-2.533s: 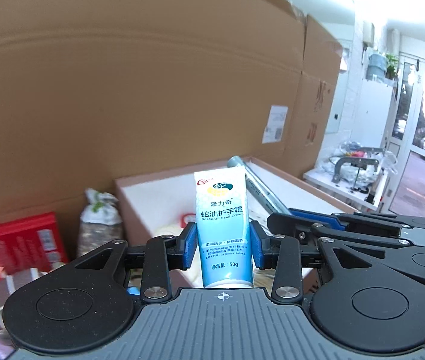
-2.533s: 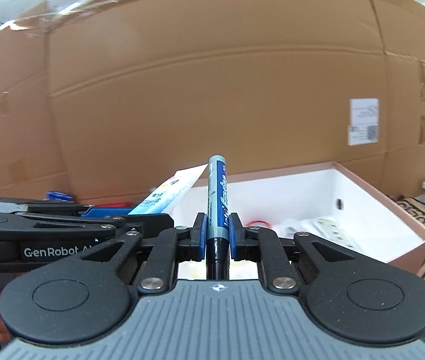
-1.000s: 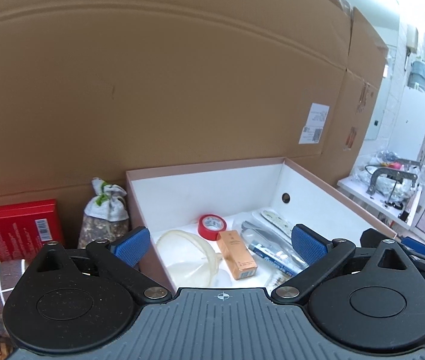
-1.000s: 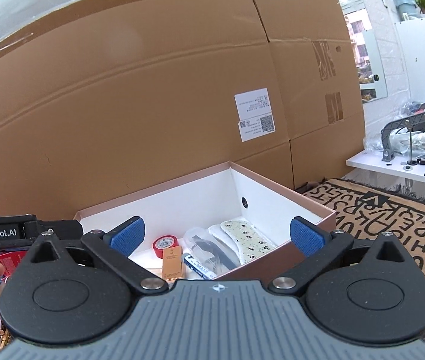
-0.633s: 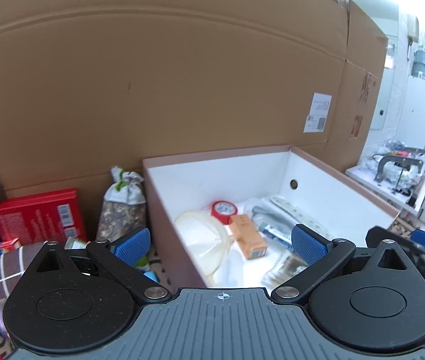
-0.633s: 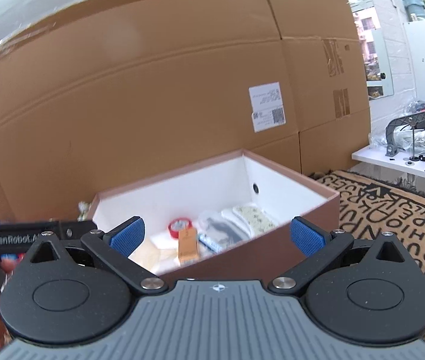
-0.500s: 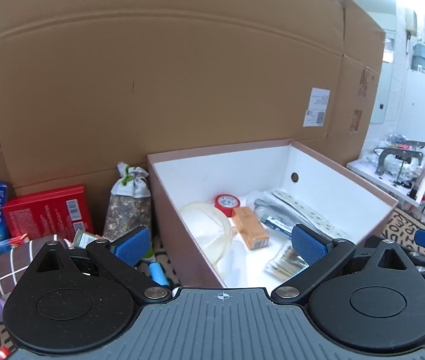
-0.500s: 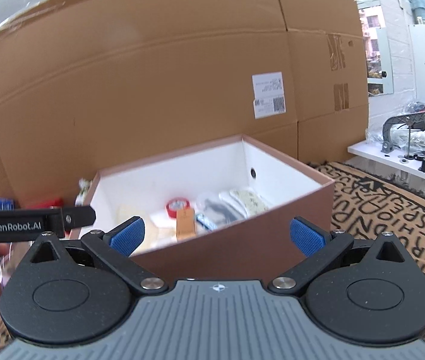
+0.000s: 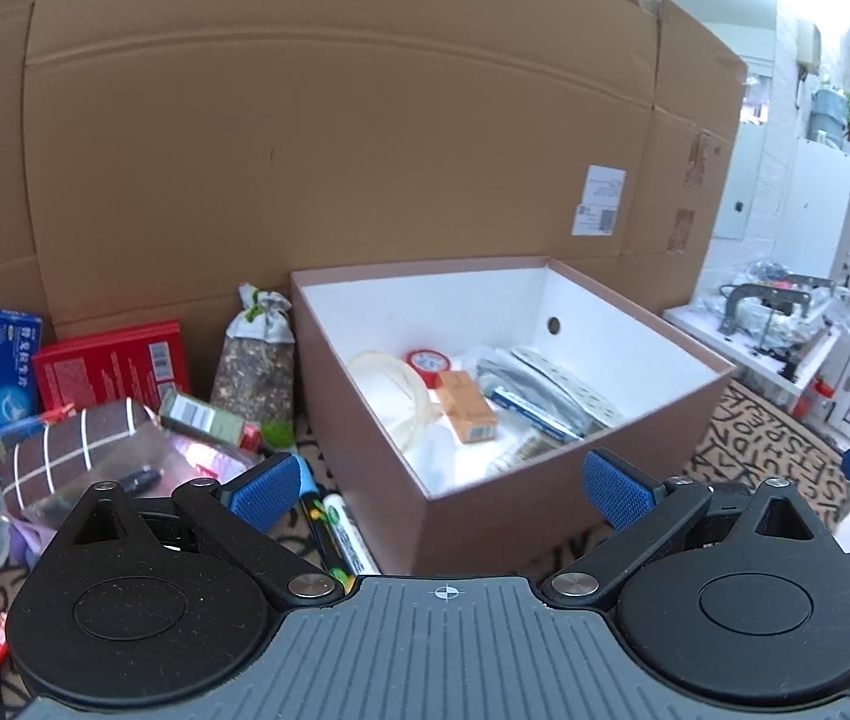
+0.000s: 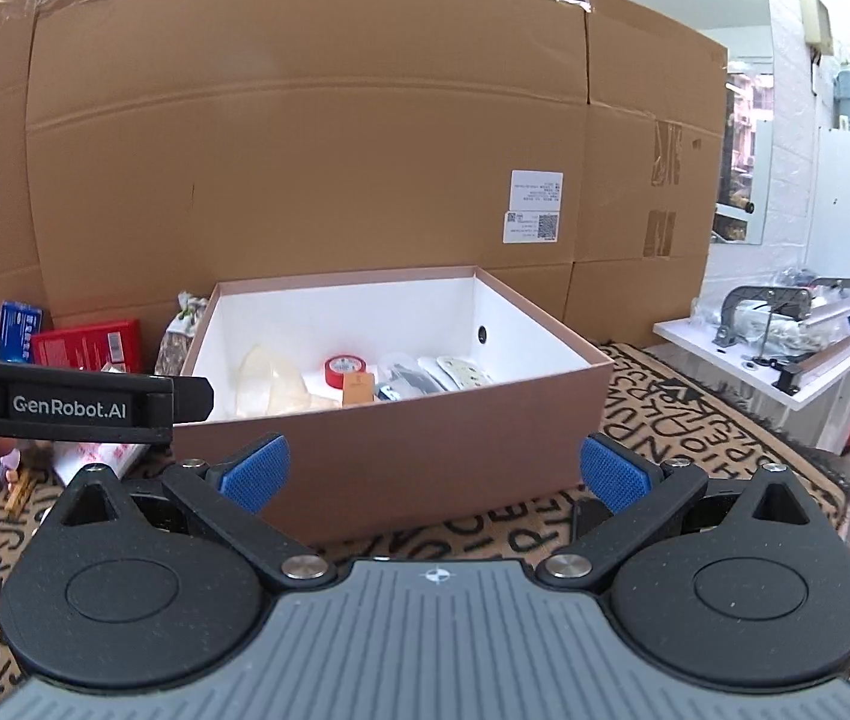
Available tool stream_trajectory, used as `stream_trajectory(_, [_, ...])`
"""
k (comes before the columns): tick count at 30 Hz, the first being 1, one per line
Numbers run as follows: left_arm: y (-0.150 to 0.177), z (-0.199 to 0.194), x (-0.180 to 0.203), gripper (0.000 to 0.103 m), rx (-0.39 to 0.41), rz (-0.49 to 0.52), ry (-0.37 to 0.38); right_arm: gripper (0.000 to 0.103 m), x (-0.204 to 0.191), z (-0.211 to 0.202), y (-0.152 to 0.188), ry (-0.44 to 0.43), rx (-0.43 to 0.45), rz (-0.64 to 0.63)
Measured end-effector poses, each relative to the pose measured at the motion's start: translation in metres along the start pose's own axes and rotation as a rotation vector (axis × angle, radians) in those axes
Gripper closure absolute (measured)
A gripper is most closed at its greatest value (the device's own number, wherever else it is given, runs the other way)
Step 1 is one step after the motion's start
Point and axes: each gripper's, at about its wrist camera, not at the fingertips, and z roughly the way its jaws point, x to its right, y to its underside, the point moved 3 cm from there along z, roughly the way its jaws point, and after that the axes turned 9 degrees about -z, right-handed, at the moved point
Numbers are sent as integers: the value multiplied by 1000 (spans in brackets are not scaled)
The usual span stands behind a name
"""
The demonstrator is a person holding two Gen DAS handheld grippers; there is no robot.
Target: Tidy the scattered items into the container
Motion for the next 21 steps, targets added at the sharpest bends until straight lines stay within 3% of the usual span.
stream_trajectory(8, [12,-11,6,0,-23,20,2,0,7,-4,9,-18,-70,53])
stream_trajectory(21, [19,-9,14,0,-51,36,-3,0,6,-4,15,-45,-82,25])
